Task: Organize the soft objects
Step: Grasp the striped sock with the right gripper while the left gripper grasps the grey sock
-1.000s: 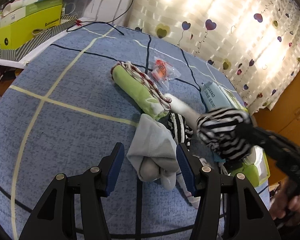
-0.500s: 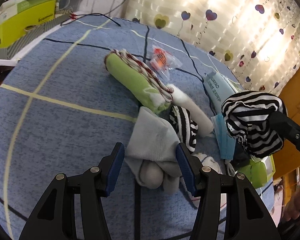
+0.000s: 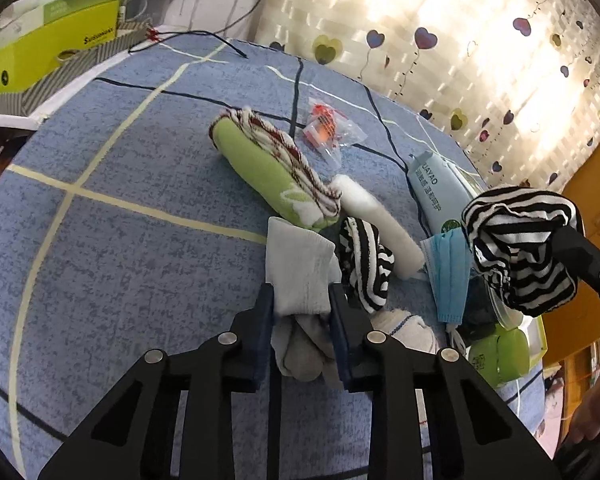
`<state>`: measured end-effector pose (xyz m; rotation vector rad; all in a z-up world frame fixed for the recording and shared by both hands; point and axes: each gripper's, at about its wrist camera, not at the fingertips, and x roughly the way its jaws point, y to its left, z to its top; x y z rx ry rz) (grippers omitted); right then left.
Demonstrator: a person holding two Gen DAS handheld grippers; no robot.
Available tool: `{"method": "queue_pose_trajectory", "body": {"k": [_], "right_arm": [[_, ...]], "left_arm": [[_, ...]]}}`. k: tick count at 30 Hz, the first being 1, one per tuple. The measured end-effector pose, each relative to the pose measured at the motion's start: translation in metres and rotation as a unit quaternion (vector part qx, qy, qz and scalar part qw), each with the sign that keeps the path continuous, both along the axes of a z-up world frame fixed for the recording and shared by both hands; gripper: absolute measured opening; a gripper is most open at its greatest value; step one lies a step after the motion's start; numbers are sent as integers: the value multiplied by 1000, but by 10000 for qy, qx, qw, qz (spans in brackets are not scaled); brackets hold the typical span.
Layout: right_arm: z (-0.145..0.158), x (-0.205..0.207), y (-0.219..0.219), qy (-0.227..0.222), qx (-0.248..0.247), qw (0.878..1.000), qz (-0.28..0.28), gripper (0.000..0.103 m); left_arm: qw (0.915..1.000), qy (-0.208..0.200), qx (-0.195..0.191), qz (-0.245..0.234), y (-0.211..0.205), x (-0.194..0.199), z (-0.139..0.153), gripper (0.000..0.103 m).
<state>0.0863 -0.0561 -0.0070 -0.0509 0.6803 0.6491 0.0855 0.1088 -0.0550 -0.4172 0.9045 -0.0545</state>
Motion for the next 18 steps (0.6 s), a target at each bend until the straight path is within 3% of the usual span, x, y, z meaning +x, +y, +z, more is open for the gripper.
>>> {"method": "queue_pose_trajectory", "body": {"k": [9,18], "right_arm": [[10,-15,-13,-157,142,9998,-41,7],[21,-34,-35,-343,251,9989,-182,7]], "left_arm": [[9992,-377,64,125,4,-27,30,26],[9967,-787,106,-162,-25,-39,63,26]]}}
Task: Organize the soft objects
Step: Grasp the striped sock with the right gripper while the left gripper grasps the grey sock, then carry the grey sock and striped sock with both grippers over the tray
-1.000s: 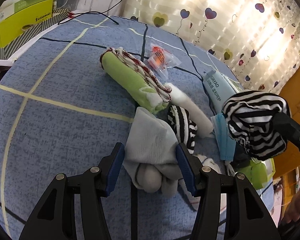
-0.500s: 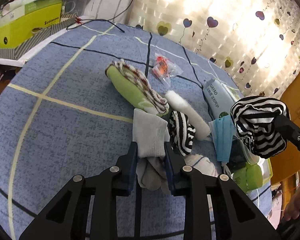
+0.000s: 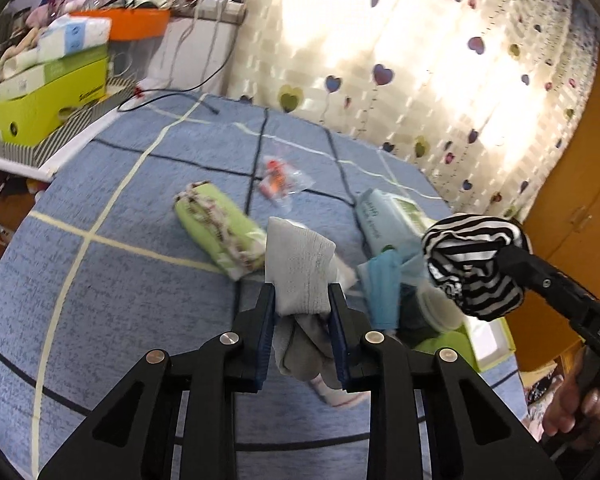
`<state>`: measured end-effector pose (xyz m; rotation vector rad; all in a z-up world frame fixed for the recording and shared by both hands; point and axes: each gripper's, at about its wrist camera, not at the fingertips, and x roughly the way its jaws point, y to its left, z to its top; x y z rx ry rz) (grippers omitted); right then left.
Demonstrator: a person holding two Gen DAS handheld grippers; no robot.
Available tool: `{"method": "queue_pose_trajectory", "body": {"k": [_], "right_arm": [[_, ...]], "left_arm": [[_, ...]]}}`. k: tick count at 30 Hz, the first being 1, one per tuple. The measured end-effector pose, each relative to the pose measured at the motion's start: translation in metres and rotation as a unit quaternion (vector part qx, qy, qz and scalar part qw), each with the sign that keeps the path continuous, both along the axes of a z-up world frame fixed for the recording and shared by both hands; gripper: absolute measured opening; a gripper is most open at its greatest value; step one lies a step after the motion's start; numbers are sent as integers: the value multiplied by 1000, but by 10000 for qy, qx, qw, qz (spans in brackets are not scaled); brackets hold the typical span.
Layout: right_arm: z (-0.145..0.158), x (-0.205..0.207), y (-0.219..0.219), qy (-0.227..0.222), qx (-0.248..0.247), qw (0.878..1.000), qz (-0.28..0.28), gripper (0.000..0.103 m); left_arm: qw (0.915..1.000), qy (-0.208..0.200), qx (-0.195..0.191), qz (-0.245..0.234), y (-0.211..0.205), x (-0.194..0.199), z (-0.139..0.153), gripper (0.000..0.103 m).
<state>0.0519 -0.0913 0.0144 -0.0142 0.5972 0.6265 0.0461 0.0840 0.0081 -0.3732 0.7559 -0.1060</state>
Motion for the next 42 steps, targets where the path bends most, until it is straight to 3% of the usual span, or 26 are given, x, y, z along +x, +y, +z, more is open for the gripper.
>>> {"method": "queue_pose_trajectory", "body": {"k": [21,42], "right_arm": [[5,-23,-89,-156,295,9966,-757,7],[-5,-34,-179,-91,507,9854,-1625,7]], "left_arm": [[9956,-325,233,-842,-85,8,37,26],[9823,-430,336,-1794,-177,18,52,26]]}}
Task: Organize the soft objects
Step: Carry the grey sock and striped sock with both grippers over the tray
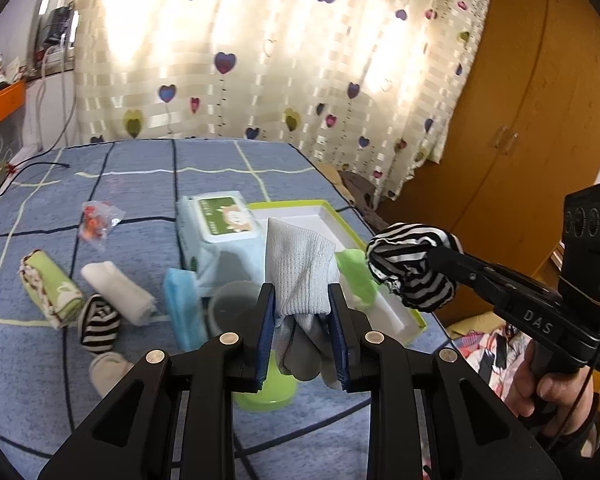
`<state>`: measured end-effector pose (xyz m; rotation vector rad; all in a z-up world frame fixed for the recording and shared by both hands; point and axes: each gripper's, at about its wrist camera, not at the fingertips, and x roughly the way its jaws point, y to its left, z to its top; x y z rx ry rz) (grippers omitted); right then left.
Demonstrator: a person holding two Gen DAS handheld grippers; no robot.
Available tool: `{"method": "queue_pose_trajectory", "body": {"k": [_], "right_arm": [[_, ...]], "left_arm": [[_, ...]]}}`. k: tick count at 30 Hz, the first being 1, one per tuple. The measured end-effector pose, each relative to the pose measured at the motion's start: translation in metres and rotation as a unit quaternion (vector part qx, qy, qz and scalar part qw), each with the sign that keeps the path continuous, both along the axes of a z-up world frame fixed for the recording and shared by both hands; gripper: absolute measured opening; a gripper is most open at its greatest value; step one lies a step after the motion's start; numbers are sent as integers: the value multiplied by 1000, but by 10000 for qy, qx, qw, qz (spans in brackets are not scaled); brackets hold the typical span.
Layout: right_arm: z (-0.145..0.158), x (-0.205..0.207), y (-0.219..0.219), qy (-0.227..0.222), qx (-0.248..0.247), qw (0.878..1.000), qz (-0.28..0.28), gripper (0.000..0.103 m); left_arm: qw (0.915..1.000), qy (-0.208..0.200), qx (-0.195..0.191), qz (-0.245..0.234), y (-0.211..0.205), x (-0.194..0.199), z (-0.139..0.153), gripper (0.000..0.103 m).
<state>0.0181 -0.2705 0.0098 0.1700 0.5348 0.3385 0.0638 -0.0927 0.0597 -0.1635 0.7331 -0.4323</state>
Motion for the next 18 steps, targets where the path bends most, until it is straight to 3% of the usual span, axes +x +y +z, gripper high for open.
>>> {"method": "queue_pose_trajectory", "body": {"k": [18], "right_arm": [[-30,5,-45,322,186,9987,-355,7]], "left_arm": [[9975,379,176,-568,-61,16,-23,26]]}}
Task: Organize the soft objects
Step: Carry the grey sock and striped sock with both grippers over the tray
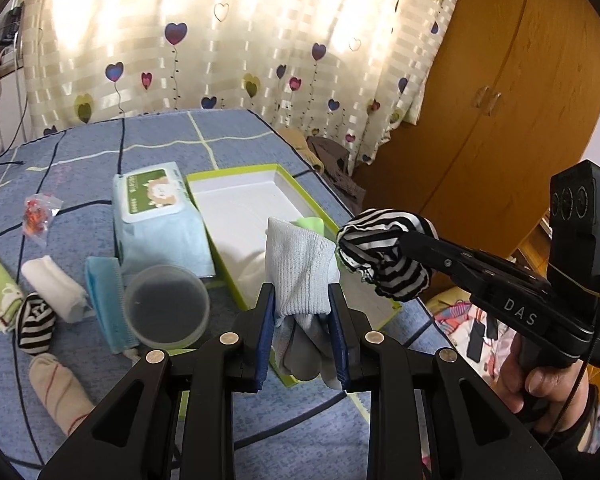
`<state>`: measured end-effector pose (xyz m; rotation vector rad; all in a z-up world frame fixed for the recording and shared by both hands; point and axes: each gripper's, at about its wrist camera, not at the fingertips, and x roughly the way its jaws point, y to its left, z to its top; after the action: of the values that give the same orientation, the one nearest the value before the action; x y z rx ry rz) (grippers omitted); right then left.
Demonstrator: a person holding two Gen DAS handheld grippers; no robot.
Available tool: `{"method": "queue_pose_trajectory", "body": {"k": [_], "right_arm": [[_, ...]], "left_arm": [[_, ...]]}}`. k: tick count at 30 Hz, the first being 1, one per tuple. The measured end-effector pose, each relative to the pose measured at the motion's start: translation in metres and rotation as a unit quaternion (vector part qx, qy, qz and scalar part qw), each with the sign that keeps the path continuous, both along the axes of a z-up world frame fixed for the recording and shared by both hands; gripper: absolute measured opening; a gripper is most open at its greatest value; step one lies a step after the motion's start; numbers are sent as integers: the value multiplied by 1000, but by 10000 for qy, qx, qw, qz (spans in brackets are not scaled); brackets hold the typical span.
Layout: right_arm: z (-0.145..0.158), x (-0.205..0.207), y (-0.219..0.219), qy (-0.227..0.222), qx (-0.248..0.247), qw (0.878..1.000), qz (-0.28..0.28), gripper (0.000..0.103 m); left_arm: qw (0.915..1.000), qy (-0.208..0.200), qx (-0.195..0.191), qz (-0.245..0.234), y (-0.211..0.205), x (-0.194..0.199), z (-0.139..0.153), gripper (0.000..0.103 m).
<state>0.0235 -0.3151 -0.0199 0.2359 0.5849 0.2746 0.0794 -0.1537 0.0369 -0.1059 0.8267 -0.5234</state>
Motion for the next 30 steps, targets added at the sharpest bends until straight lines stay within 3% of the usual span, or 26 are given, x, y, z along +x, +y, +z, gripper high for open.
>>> {"method": "queue_pose_trajectory", "body": {"k": [20,30], "right_arm": [[-62,36,-16,863,-79,9962,-105,7],[-78,63,-15,1030,-165,9945,-66,7]], "left_arm": [[9952,905,302,-226,-43,30,-50,26],[9944,948,474,14,-52,51,-57,26]]}}
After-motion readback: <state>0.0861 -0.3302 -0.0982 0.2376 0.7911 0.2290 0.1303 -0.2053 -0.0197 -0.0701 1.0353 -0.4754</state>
